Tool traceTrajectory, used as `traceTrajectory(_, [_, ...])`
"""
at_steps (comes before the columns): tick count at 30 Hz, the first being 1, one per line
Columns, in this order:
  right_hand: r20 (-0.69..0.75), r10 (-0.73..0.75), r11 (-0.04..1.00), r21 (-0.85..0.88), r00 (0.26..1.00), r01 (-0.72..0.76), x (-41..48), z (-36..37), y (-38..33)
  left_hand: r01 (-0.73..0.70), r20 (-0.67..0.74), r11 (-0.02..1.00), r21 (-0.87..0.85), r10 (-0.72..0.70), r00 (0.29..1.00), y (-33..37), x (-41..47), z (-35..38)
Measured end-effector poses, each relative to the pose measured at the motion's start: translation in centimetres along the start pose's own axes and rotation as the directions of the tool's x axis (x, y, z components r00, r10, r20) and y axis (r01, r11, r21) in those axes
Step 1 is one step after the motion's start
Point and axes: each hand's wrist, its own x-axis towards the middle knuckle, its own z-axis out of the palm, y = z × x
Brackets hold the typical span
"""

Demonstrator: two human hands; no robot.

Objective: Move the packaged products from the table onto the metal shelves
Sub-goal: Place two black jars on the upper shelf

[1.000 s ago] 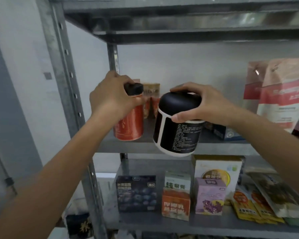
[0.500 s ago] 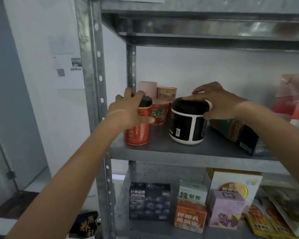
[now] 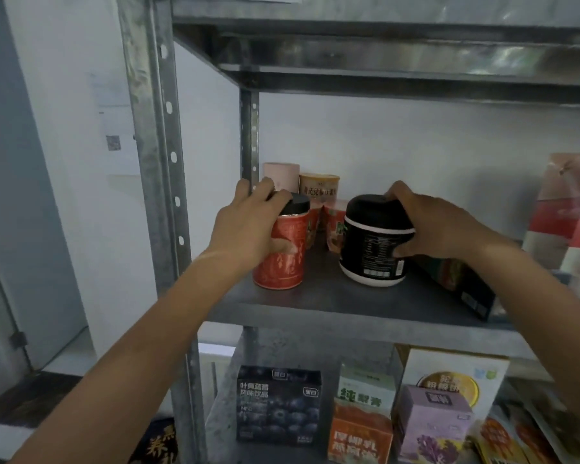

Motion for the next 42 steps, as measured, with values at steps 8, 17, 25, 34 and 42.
traceTrajectory(8, [-0.360, 0.005, 0.923, -0.358, 0.933, -0.144, 0.5, 3.5, -2.6, 0.026, 0.121, 0.993, -0.114, -0.012, 0.993, -1.1, 0.7, -0.4])
traceTrajectory(17, [-0.207, -0.039, 0.987, 0.144, 0.978, 0.069, 1.7, 2.4, 2.8, -0.032, 0.057, 0.946, -0.324, 0.054, 0.997, -2.2, 1.8, 1.4])
traceTrajectory(25, [-0.246, -0.036, 0.983, 0.166, 0.969, 0.078, 1.9, 2.7, 3.2, -0.055, 0.049, 0.918, -0.393, 0.081, 0.996, -1.4, 2.8, 2.3])
traceTrajectory(34, [-0.234, 0.046, 0.996, 0.084, 0.971, -0.027, 2.3, 3.0, 1.2, -0.064, 0.096, 0.844, -0.532, 0.136, 0.986, -1.5, 3.1, 2.4])
traceTrajectory(42, [-0.235, 0.031, 0.941, 0.334, 0.972, 0.051, 2.5, 3.1, 1.4, -0.018, 0.034, 0.781, -0.624, 0.050, 0.998, -1.5, 3.7, 3.3])
